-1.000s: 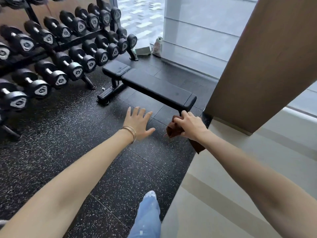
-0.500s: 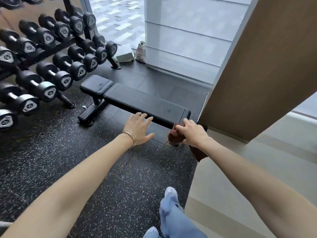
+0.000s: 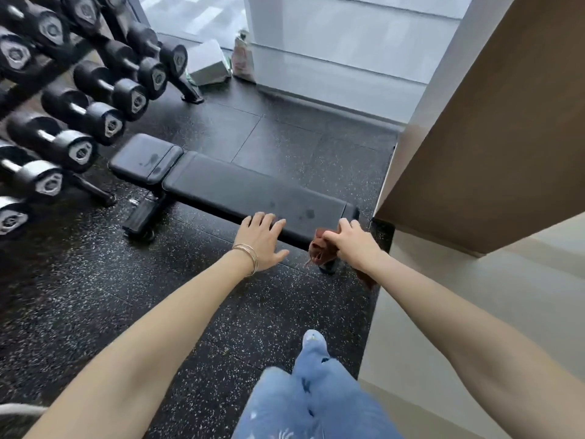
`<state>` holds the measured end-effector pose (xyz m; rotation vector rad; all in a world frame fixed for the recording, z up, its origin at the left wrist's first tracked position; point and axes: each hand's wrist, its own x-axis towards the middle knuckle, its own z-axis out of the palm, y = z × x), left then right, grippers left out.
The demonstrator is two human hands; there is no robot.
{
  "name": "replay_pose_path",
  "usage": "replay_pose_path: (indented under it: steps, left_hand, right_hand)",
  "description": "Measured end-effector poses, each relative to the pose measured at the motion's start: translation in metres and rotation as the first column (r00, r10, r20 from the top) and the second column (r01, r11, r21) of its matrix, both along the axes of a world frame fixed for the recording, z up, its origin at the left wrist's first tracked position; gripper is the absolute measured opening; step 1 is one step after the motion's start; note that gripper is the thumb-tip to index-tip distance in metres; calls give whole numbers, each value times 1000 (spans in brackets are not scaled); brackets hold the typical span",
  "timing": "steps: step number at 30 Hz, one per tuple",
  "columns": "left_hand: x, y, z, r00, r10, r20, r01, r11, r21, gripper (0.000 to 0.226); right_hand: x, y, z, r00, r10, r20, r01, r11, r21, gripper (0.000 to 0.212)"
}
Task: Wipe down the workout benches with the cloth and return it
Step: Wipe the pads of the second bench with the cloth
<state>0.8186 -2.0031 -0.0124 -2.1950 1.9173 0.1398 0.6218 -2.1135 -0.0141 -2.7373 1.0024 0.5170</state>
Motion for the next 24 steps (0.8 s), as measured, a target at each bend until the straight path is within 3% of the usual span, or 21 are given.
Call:
replay_pose_path:
  steps: [7,15,20,24]
  left_hand:
    - [31,-92,-69,995,-94,-45,100,982,159,73]
    - [85,-213,-150,967,-226,-121,247,948,202,72]
    - [123,-276,-214,965,-197,-174,237,937,255,73]
    - [133,-317,-273,962,-187,-197,240,924,298,74]
  right_hand:
    - [17,-69,-65,991,-118,-61,121,991,57,44]
    - [75,-143,-158,918,-364,-157,388,906,170,61]
    - [115,-183,-214,861,-489,-141,508,843,178,53]
    - [123,-206,-271,813,-565,-141,582,797,161,59]
